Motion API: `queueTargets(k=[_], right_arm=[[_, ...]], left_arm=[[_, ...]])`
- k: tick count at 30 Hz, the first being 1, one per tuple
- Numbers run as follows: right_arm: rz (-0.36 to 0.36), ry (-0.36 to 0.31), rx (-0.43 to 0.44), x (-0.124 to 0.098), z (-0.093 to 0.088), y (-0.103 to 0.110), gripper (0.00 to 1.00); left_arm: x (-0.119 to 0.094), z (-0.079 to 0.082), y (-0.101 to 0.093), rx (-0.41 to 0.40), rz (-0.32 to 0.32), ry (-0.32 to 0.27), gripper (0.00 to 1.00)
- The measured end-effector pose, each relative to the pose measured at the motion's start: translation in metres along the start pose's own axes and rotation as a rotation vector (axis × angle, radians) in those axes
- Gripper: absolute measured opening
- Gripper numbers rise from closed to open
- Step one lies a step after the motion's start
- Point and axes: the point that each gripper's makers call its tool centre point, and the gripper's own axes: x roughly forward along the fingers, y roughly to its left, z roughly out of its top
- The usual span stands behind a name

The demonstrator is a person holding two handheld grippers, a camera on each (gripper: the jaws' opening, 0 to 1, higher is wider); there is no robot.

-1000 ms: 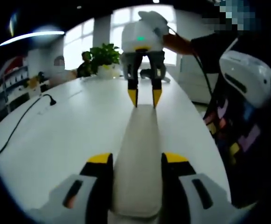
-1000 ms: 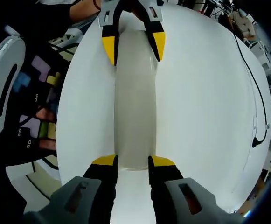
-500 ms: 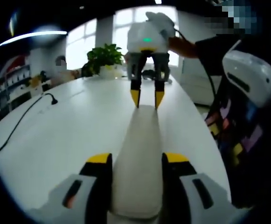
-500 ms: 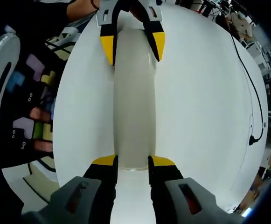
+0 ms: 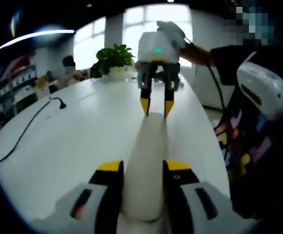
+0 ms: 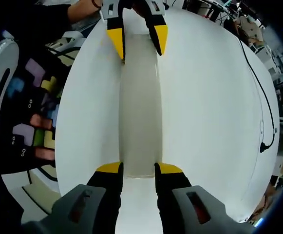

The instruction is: Arrange the utensils inside the cutlery case until each visible utensil rests in its matching compartment.

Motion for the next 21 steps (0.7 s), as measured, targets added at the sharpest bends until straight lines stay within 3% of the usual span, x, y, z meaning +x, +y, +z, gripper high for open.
queueTargets(k=[4,9,14,21], right_arm=[[-0.002,0.006,0.003,0.001,0.000,0.001,0.26],[0.001,0.002,0.005,0.001,-0.001,0.001,0.26],[0.001,0.002,0.002,0.001,0.000,0.001,0.26],[-0.001,-0.002,0.006,0.001,0.000,0.001,0.26]], left_arm=[[-0.010,0.002,0.001,-0.007,0.007,0.068,0.31],[-0.023,-0.008,-0.004,0.041,-0.015,0.250,0.28],[-0.027,-0.018,-0.007,0.045,-0.040,0.397,0.28],[-0.024,-0.028,-0.002,0.035,-0.047,0.520,0.28]])
